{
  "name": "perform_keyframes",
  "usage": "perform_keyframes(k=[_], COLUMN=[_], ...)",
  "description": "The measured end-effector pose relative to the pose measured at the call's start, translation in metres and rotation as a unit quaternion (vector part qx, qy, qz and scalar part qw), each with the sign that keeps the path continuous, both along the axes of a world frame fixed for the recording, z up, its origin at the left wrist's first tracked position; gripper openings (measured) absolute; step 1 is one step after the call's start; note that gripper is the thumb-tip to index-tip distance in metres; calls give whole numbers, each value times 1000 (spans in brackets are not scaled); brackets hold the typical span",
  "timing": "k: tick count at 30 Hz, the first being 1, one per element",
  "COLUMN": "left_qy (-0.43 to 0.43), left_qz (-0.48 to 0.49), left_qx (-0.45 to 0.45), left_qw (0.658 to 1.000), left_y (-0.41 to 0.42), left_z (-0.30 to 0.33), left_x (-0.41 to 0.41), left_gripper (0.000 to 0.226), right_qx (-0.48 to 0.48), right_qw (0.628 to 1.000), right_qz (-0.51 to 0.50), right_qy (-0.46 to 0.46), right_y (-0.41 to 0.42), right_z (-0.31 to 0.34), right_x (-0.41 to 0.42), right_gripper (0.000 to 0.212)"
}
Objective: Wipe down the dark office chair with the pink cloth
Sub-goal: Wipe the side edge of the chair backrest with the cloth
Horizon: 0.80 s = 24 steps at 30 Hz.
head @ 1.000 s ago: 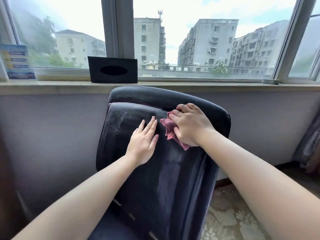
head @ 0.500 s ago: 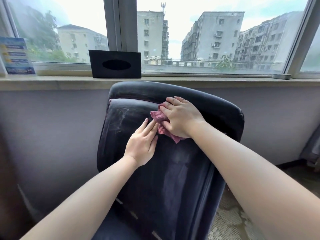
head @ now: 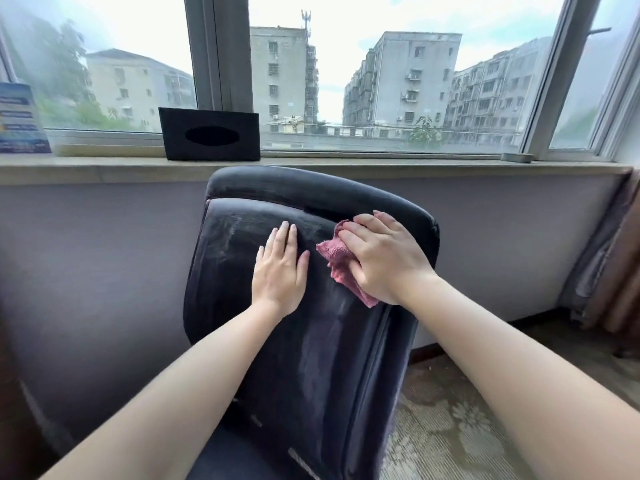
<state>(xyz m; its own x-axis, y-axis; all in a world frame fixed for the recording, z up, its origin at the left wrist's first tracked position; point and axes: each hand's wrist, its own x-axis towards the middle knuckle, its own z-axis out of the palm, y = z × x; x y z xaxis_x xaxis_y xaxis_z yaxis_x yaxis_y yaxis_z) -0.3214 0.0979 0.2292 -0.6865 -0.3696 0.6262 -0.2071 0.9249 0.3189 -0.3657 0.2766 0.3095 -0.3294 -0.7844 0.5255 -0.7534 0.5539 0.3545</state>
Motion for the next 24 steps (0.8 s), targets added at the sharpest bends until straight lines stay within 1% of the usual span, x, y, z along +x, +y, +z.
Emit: perform_keyframes(k=[2,4,5,8,9,12,15,18,21,24], left_qy=[-1,7,17,52,60,86,142,195,217,222], left_qz=[12,13,13,14,11,4,0,-16,-22,-4], left_qx=[44,72,77,80,77,39,-20,-42,-26,50], left_qw=[999,997,997,995,995,996,990,980,976,974], left_y=[4,4,3,-4,-8,-29,-52,-56,-55,-55], left_z=[1,-1,-3,-10,-12,-19,-29,-37,-43,-45], left_x=[-8,-16,-19,-28,-29,-33,-38,-45,-53,-57], left_gripper=[57,58,60,79,80,73,56,51,50,55], right_qx=[0,41,58,72,77,81,84,86,90,94], right_qw=[1000,999,998,997,997,996,996,996,996,995], right_qz=[-4,-17,-18,-18,-21,-23,-7,13,22,29], right_qy=[-1,-11,-9,-4,-5,-5,2,5,6,4], right_y=[-2,-6,-9,-24,-31,-52,-76,-105,-131,-142], right_z=[-2,1,3,5,5,5,8,12,13,13], right_x=[0,-2,-6,-16,-19,-30,-37,-42,-47,-51], right_gripper=[57,57,56,55,55,55,54,53,53,53])
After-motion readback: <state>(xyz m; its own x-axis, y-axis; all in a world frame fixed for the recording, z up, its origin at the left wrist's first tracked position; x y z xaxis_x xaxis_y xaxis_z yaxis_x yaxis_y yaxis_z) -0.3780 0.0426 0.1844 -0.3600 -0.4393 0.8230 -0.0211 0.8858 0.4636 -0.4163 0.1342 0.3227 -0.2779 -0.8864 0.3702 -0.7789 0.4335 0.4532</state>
